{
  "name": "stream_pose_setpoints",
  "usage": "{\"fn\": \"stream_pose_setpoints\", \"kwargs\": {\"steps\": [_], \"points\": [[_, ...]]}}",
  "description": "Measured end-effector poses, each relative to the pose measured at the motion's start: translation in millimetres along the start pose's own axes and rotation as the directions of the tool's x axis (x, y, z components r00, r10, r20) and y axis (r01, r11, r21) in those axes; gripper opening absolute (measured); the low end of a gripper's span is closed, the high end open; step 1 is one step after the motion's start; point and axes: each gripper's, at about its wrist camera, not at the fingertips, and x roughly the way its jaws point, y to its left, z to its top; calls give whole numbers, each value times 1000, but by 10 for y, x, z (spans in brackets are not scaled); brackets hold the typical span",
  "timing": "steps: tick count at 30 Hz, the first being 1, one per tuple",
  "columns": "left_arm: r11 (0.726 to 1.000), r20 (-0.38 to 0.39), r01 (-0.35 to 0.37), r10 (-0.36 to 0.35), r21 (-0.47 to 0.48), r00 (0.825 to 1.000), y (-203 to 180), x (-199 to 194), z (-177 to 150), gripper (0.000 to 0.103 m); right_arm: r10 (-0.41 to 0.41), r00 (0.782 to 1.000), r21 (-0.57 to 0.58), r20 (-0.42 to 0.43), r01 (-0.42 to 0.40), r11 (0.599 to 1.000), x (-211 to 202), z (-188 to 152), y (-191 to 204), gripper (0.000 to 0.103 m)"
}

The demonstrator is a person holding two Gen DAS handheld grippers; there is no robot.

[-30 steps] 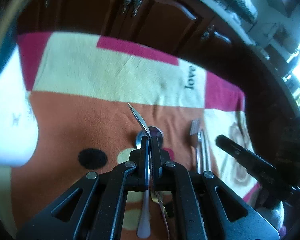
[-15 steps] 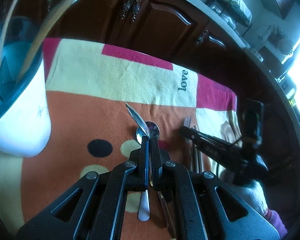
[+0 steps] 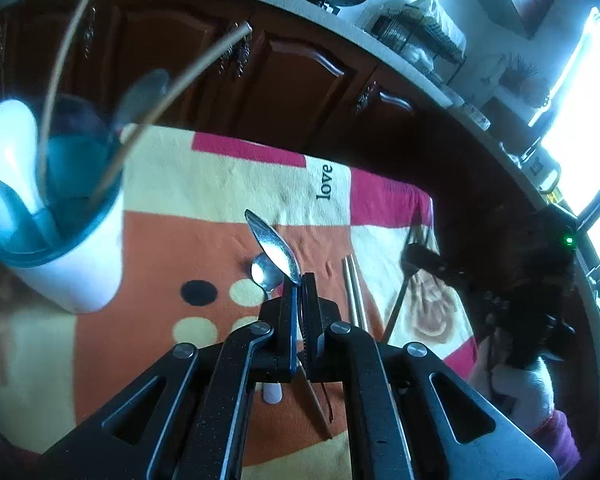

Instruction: Organize utensils

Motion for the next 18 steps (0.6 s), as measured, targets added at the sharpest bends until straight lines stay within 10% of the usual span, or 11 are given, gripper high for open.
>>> {"fn": "stream_pose_setpoints", "kwargs": {"steps": [18], "points": [[999,156,-42,42,-5,987,231,-1036,257,1,96,992,-137,82,-84,987,-276,383,954,2]]}}
